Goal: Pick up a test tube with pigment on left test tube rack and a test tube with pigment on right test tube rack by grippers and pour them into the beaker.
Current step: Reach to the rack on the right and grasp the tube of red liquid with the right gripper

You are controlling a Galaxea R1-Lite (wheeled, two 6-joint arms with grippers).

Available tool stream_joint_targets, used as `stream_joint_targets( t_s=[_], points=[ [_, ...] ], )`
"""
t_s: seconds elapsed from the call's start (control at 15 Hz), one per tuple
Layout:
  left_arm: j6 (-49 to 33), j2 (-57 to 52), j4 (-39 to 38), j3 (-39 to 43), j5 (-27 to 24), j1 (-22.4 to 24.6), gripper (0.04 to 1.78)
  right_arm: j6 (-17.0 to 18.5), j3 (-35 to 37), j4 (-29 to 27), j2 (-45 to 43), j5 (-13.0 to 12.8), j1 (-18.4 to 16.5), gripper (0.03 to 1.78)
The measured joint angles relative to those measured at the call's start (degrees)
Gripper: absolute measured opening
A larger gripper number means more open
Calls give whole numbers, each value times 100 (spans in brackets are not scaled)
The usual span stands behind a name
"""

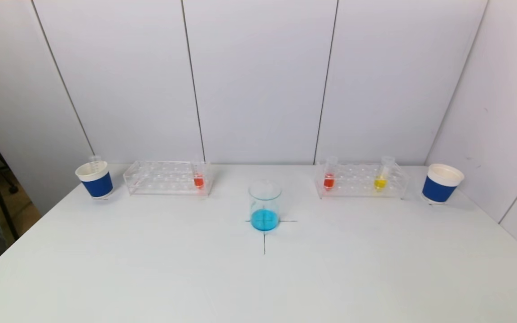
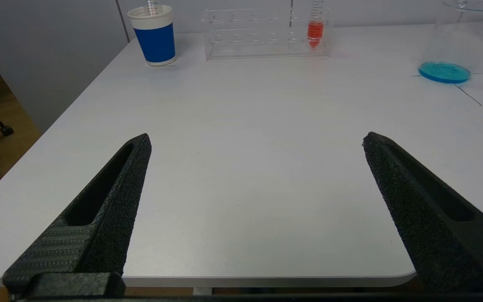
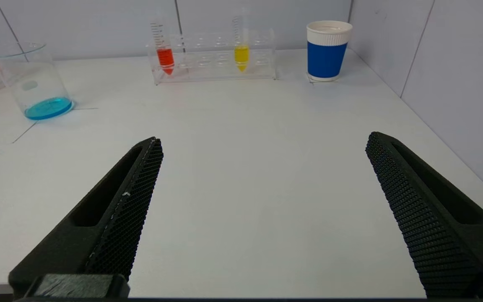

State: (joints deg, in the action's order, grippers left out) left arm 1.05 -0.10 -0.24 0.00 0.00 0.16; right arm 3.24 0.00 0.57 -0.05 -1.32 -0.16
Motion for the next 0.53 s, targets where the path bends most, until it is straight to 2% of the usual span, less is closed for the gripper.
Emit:
stream_joint_targets(
  t_s=[0.53],
  points=[
    [-1, 2, 0, 0, 0, 0, 176, -9, 0, 9, 0, 0, 0, 176]
  ],
)
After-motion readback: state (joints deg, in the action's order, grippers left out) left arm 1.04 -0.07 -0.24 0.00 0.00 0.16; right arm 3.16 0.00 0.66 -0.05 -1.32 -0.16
